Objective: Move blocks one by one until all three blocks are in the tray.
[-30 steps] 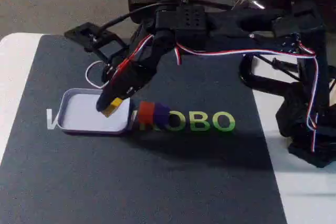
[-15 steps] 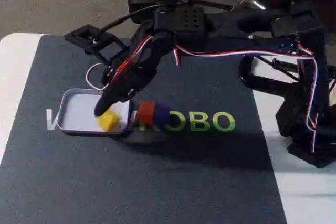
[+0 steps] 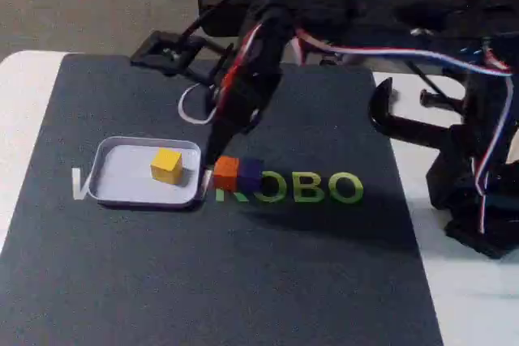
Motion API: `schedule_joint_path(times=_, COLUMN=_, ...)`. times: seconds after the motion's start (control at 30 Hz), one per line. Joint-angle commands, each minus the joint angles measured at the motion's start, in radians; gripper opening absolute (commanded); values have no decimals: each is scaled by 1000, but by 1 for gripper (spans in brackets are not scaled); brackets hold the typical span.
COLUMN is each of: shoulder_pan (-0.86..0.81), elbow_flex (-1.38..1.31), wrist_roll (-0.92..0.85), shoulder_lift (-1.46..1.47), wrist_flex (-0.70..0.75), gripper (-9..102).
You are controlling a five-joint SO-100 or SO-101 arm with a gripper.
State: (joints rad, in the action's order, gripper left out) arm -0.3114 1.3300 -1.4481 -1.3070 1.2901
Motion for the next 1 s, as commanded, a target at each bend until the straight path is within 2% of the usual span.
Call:
schedule_joint_path(times=0.0, shoulder_pan=-29, elbow_flex=75, wrist_roll=-77, shoulder_lift=-167, wrist_flex=12, gripper=16)
schedule_joint_path(times=0.43, shoulder_pan=-81, elbow_flex=293, wrist_roll=-288, shoulder_lift=-261, wrist_flex=2, gripper=18)
schedule_joint_path(times=0.97, shoulder_pan=-72, elbow_flex=393, wrist_roll=-324, shoulder_lift=-287, wrist_flex=-67, gripper=22)
